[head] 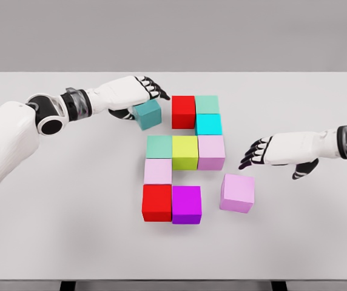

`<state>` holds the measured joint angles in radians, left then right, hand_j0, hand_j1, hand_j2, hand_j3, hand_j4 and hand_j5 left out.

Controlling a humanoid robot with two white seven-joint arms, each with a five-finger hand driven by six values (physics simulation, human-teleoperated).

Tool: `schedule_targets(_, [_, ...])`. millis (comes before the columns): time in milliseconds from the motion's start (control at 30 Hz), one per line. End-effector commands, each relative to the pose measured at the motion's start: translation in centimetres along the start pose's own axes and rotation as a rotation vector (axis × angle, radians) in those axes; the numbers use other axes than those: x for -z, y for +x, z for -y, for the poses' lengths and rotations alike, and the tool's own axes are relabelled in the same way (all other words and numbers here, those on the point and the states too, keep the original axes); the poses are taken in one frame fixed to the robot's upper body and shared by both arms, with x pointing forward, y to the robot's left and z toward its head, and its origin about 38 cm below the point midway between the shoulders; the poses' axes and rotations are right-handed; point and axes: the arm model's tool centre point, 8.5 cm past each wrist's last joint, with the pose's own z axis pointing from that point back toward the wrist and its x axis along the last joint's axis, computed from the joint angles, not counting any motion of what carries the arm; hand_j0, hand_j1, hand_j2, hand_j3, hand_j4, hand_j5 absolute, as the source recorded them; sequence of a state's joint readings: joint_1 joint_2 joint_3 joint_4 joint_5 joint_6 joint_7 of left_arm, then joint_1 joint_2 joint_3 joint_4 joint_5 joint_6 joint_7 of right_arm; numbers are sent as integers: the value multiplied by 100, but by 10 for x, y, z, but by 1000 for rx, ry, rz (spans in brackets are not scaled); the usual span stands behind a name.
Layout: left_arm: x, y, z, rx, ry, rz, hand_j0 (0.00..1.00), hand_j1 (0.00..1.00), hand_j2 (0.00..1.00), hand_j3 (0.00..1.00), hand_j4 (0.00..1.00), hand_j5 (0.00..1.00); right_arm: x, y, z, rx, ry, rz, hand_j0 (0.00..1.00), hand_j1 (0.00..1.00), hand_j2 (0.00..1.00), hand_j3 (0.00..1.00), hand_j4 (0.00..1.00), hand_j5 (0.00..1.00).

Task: Assemble the squares on the desktop into the number 2

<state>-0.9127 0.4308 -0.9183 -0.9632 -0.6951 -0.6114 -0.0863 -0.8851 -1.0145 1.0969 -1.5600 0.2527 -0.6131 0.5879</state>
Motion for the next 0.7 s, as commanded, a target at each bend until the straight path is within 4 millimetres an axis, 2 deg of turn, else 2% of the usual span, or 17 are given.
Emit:
schedule_targets(0, [-4, -2, -3, 0, 9, -3, 100, 100, 100, 100, 100, 100, 7, -1, 1, -8, 3, 1, 100, 100, 100, 100, 100, 100])
schedule_targets(133, [-25, -16, -6, 13, 5, -39, 100, 100, 100, 100, 100, 100, 14, 3, 3, -13, 0, 17, 100, 100, 100, 100, 100, 100])
schedule_targets(167, [-35, -23, -16, -22, 54, -54, 100, 100, 100, 100, 100, 100, 14, 3, 3, -16, 0, 18, 100, 100, 100, 100, 100, 100])
schedule_targets(233, [-48, -35, -13, -46, 45, -87, 100, 100, 100, 100, 100, 100, 14, 4, 3, -18, 1, 21, 100, 100, 100, 100, 100, 100])
schedule_targets(300, [-60, -56, 4, -83, 3, -161, 90, 90, 90, 90, 90, 90, 15, 5, 2, -17, 5, 25, 100, 100, 100, 100, 100, 100])
schedule_targets(333, [-64, -61, 8, -93, -9, -183, 78, 78, 78, 78, 78, 78, 16, 6, 2, -17, 6, 27, 100, 100, 100, 100, 100, 100])
schedule_targets(367, [-66, -64, 10, -97, -14, -190, 70, 70, 70, 70, 70, 70, 15, 6, 1, -16, 7, 26, 100, 100, 100, 100, 100, 100])
schedule_targets(400, [-69, -68, 13, -109, -17, -207, 69, 69, 69, 69, 69, 69, 15, 6, 1, -16, 9, 27, 100, 100, 100, 100, 100, 100])
schedule_targets(500, [-64, -72, 14, -121, -35, -220, 59, 59, 59, 59, 59, 59, 15, 12, 3, -31, 4, 40, 100, 100, 100, 100, 100, 100])
schedule_targets(667, [-50, -65, 18, -143, -37, -225, 57, 57, 57, 57, 57, 57, 17, 19, 7, -45, -4, 58, 100, 100, 100, 100, 100, 100])
